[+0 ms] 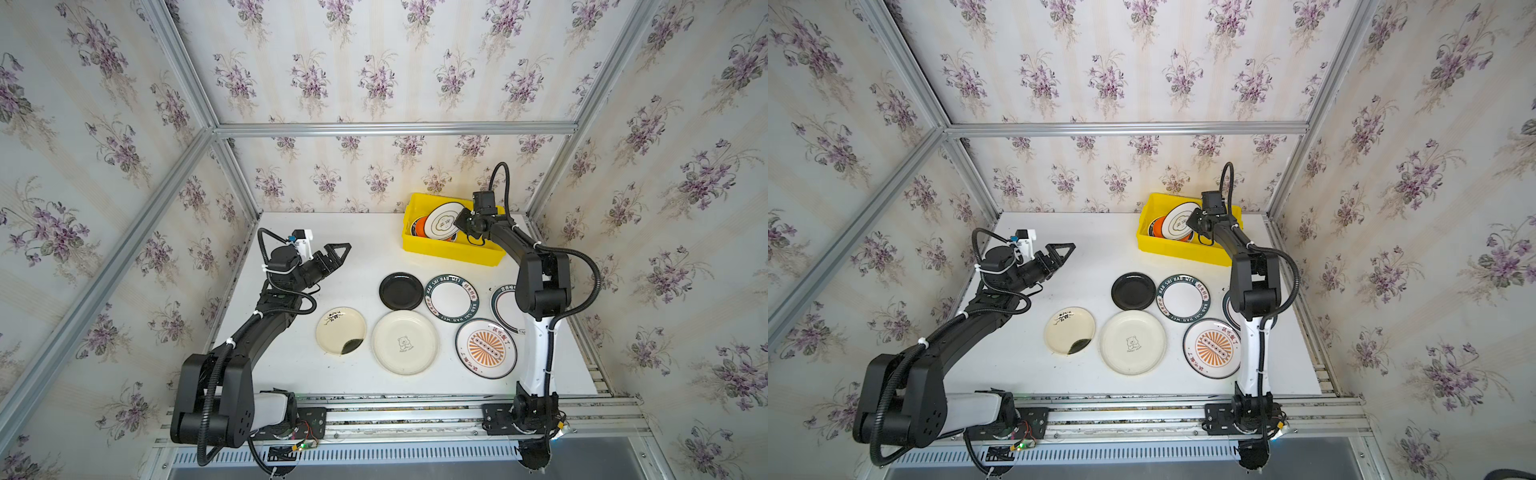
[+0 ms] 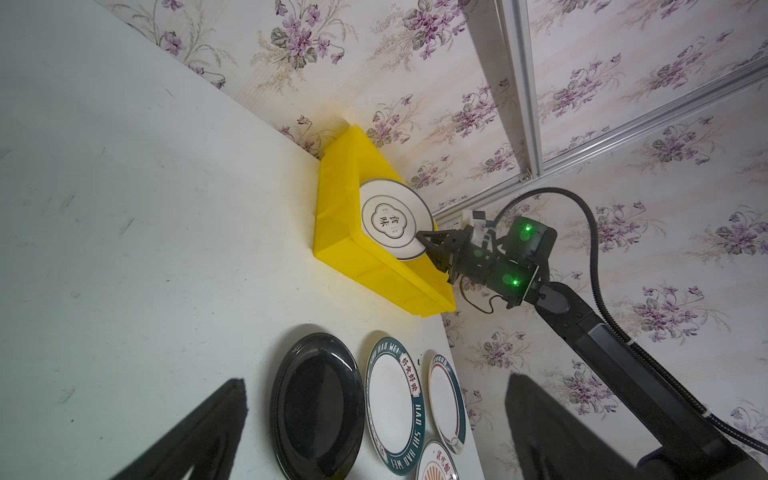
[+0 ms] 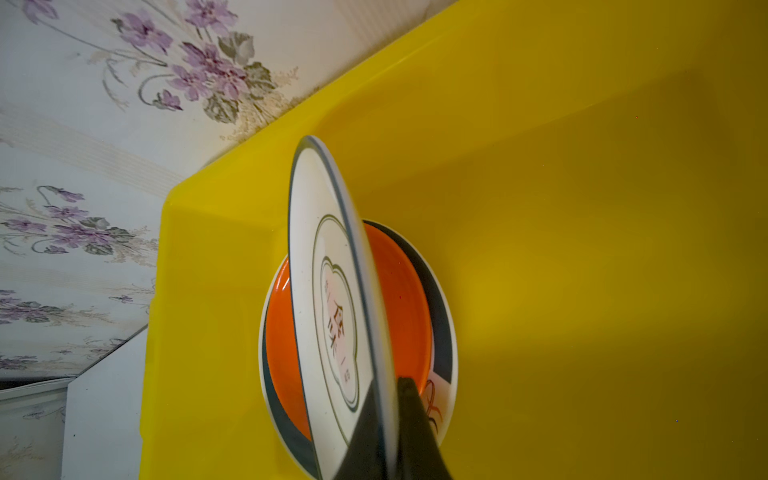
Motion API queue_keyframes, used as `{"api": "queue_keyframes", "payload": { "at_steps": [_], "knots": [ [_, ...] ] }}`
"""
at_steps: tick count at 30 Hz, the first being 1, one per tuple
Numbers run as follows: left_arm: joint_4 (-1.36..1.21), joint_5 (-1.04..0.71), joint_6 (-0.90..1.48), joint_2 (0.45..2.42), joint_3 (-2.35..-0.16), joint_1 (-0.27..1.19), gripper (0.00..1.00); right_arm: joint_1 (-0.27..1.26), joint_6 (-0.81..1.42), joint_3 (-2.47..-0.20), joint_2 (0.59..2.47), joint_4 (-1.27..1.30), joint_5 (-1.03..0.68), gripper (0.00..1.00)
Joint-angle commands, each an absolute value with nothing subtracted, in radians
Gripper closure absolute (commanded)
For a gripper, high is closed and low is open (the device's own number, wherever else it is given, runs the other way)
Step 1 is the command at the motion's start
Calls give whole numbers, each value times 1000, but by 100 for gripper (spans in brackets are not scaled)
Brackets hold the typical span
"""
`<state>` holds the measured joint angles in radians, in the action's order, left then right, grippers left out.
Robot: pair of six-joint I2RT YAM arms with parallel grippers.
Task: Place the plates into the plastic bin on the countertop
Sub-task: 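Carry the white plate with right gripper into the yellow bin while left arm draws back, then lower the white plate onto the orange plate and open right gripper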
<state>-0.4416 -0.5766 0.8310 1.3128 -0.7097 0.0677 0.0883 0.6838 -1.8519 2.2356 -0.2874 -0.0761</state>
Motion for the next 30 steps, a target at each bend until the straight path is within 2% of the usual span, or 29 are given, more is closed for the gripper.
{"api": "queue_keyframes", "payload": {
  "at_steps": [1,12,19,26,30],
  "knots": [
    [-491,-599,834,1310,-707,68,1,90,706,-1885,2255,-244,-115,100],
    [-500,-611,836,1290,-706,73,1,118,694,-1939,2310,-284,-118,100],
    [-496,-613,838,1284,-709,78,1,122,651,-2041,2365,-382,-130,85],
    [-482,-604,830,1277,-712,86,1,121,612,-2081,2385,-422,-152,78],
    [-472,-601,831,1278,-716,90,1,121,590,-2124,2405,-482,-158,61]
  ]
}}
